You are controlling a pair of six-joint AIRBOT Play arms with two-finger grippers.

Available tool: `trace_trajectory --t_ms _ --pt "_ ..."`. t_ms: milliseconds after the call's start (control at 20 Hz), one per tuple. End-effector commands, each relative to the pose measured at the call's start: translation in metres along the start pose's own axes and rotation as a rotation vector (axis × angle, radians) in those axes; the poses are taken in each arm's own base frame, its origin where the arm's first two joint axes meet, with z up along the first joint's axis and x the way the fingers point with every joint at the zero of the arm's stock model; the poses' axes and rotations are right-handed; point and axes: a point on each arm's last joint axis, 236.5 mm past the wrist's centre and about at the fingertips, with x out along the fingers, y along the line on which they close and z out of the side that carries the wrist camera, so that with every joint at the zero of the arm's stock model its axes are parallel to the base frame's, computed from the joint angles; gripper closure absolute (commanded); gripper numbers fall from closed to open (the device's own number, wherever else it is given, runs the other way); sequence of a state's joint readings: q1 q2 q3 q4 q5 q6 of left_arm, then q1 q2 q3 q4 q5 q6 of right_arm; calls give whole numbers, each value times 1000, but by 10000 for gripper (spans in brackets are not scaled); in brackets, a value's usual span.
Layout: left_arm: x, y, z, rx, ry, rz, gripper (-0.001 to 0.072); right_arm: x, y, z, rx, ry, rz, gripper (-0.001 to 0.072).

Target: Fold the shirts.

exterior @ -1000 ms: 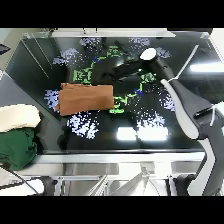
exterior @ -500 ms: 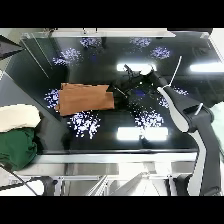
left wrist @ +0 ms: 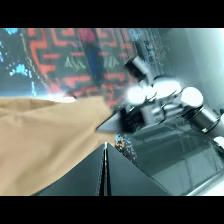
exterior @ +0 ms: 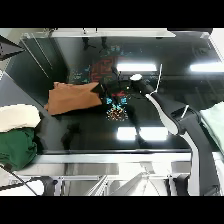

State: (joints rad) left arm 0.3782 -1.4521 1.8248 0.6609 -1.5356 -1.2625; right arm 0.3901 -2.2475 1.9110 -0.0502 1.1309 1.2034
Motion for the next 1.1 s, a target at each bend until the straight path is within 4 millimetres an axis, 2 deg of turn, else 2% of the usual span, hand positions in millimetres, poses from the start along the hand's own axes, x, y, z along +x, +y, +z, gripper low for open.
trace_trajectory --t_ms 0,50,150,250,350,400,450,500,600,650,700,800,850,950,1050 --pt "0 -2 -6 2 26 -8 684 -38 71 25 -85 -75 100 690" --pt "0 -3 -8 2 35 -11 684 -61 86 34 -118 -101 69 690" --pt "0 -3 -9 3 39 -12 684 -126 101 51 -161 -166 -89 690" --pt "0 -3 -9 3 39 -12 684 -212 118 56 -204 -247 -285 691" --pt "0 -3 -10 3 40 -13 684 -315 141 48 -212 -373 -465 691" --pt "0 -3 -10 3 42 -13 684 -373 149 39 -195 -459 -563 691" --pt "0 -3 -10 3 42 -13 684 -427 148 26 -143 -542 -662 691" --pt "0 -3 -10 3 42 -14 684 -483 142 5 -75 -617 -771 691" --pt "0 -3 -10 3 41 -13 684 -569 125 -48 92 -705 -945 691" --pt "0 -3 -9 3 40 -13 684 -601 116 -76 181 -729 -1000 691" --pt "0 -3 -9 3 39 -13 684 -624 106 -101 271 -742 -1028 691" --pt "1 -4 -10 4 41 -14 684 -660 86 -152 463 -744 -1079 690" --pt "1 -4 -10 5 41 -14 684 -678 76 -171 523 -763 -1122 691" --pt "5 -9 -11 13 50 -23 684 -706 57 -212 624 -764 -1203 690" --pt "9 -14 -12 21 58 -30 684 -714 38 -246 739 -751 -1214 690"
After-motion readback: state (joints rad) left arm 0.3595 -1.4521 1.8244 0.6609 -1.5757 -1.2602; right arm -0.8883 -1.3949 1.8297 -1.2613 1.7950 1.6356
